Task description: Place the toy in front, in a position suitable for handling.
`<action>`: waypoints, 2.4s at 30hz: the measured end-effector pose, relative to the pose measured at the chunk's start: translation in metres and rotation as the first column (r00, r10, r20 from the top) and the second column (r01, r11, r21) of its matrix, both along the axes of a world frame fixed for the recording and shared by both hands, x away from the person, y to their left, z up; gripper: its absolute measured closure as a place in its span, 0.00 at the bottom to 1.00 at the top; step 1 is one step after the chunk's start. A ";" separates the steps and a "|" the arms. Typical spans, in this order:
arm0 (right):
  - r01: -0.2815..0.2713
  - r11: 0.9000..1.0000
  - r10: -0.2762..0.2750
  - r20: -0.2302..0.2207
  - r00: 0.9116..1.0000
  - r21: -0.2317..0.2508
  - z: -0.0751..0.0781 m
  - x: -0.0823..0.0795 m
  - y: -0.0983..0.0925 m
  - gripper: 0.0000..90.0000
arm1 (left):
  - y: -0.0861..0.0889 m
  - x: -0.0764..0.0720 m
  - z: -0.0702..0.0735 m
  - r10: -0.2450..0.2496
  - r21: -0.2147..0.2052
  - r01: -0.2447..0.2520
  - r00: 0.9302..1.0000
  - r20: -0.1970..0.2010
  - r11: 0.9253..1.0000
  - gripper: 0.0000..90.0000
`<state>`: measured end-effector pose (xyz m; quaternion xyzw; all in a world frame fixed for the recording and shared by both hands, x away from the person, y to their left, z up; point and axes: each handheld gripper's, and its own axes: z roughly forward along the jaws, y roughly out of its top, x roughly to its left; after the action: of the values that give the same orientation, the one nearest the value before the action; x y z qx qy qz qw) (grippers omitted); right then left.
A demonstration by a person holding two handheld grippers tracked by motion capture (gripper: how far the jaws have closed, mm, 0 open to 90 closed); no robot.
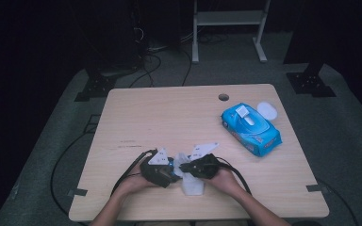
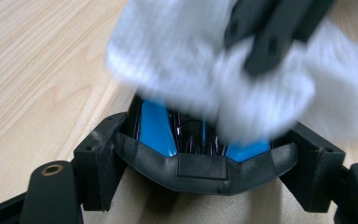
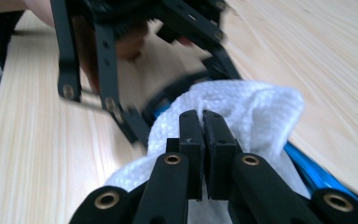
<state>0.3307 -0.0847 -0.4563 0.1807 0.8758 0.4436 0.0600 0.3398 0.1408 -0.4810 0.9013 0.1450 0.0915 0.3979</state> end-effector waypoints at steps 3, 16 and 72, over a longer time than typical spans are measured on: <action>0.051 0.999 -0.051 -0.006 0.999 -0.005 -0.001 0.002 -0.025 0.96 | 0.000 0.000 0.000 -0.002 0.005 0.002 1.000 0.001 1.000 0.27; 0.187 0.982 -0.188 -0.043 0.981 -0.027 -0.010 0.029 -0.066 0.96 | 0.000 0.001 0.000 0.006 0.003 -0.006 1.000 0.003 1.000 0.27; 0.153 0.988 -0.153 -0.052 0.987 -0.003 -0.006 0.030 -0.047 0.96 | 0.004 0.005 0.006 0.038 -0.020 -0.040 0.997 -0.067 0.999 0.25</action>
<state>0.3607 -0.1313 -0.4627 0.2588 0.8604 0.4332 0.0711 0.3450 0.1446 -0.4753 0.8965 0.1766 0.0678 0.4006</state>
